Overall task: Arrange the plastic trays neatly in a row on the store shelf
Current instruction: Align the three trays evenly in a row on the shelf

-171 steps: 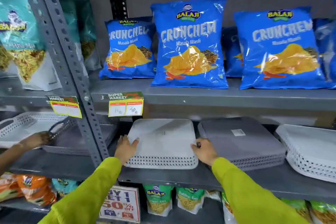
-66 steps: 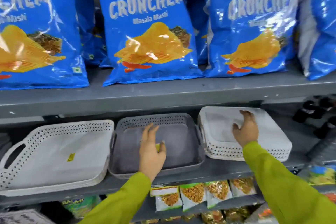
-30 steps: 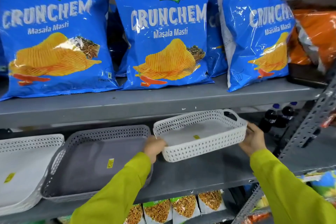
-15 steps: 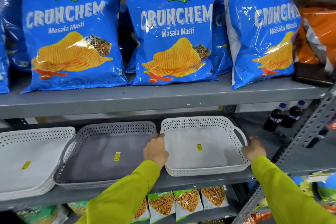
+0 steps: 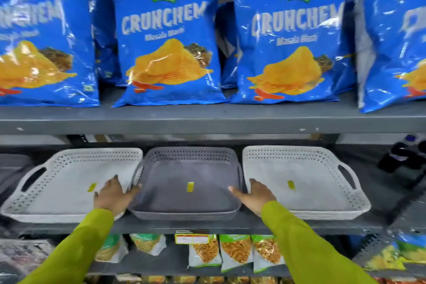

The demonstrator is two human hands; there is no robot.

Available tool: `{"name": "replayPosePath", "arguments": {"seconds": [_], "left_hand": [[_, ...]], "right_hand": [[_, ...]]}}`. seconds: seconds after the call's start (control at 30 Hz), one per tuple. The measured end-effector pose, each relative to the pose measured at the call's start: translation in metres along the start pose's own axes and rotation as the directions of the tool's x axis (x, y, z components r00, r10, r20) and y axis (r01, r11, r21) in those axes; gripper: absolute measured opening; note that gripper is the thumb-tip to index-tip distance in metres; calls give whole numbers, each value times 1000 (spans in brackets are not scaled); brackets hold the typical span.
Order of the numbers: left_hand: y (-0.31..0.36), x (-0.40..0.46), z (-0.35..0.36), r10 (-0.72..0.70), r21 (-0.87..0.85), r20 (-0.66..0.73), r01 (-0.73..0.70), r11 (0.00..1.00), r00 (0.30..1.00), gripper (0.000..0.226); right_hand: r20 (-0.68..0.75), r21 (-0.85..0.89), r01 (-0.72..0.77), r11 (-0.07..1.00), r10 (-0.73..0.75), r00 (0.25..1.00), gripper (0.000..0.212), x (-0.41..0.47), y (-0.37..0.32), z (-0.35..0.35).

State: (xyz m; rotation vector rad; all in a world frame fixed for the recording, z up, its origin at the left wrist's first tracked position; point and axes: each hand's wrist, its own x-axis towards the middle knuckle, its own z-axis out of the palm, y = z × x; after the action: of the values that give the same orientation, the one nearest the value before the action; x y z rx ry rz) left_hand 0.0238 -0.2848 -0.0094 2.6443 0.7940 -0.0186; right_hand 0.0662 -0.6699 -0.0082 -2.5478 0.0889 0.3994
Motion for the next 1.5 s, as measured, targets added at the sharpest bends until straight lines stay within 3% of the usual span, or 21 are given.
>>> {"name": "replayPosePath", "arguments": {"seconds": [0.07,0.13,0.23,0.37,0.5,0.8,0.93,1.07,1.5], "left_hand": [[-14,7,2,14,13,252,-18,1000,968,95],[-20,10,3,95,5,336,-103,995,937,84],[-17,8,5,197,-23,318,-201,979,927,61],[-20,8,9,258,11,263,-270,963,930,52],[-22,18,9,293,21,226,-306,952,929,43],[-4,54,-1,306,30,201,-318,948,931,41],[-3,55,-3,294,27,196,-304,952,936,41],[-8,48,0,288,28,190,-299,954,938,43],[-26,16,-1,279,31,235,-294,955,931,46]], "right_hand": [[31,-16,-26,1000,26,999,82,-5,-8,14],[14,-83,-65,994,67,998,66,-5,-16,23],[-14,-148,-97,984,96,995,62,-5,-20,27],[-32,-213,-88,973,83,996,67,-3,-21,32],[-61,-216,-82,973,70,996,55,2,-27,35],[-82,-220,-97,971,81,993,70,35,-57,26],[-91,-197,-115,974,99,991,67,36,-57,27],[-96,-171,-75,983,59,994,42,30,-50,34],[-100,-239,-84,967,62,993,44,3,-33,45]]}}
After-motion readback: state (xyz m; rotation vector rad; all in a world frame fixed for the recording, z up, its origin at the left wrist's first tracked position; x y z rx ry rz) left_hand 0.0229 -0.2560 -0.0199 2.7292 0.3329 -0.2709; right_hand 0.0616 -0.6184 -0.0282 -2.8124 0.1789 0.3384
